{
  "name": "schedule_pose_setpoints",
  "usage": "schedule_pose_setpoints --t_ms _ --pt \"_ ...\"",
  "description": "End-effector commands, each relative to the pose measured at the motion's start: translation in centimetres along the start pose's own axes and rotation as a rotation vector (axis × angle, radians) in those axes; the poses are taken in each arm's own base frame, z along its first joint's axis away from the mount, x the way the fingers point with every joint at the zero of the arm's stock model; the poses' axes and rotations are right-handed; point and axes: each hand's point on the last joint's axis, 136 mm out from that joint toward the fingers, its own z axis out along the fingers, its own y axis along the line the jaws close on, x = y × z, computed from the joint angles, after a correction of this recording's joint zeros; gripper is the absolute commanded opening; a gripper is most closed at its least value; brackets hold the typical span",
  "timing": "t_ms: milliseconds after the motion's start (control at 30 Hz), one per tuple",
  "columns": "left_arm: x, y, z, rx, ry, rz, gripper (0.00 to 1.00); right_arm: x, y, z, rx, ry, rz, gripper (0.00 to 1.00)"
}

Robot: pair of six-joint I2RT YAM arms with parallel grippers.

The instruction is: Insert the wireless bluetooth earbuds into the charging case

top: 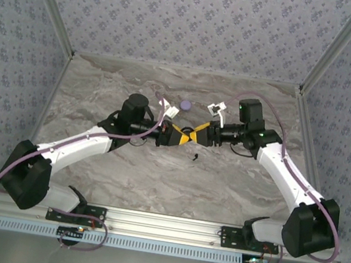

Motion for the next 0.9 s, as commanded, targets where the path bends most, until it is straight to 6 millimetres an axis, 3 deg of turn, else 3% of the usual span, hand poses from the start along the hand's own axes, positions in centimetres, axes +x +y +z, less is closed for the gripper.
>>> schedule_pose_setpoints --t_ms 0,300,467,733,867 --pt "-1.2 -2.1 -0.4 0.045 -0.013 0.064 0.14 -0.5 1.1 0.1 -0.039 0.013 -0.022 0.41" --pt "-1.3 -1.8 -0.2 0.031 -0.013 0.057 0.17 -0.9 1.3 0.2 -0.039 0.012 -0.021 0.23" --pt "-2.0 -1.0 -1.0 -0.054 -0.068 0.046 0.46 -1.3 1.4 -0.3 -0.015 -0.019 -0.028 0.19" --pt "-2.9 -1.5 -3.0 -0.066 -0.165 0.052 0.60 -2.3 1.6 -1.0 -0.013 -0.071 -0.022 0.16" --pt "-3.1 -1.6 -3.1 -0.054 -0.187 0.041 0.61 -2.8 2.0 -1.2 -0.020 -0.091 -0.023 0.16"
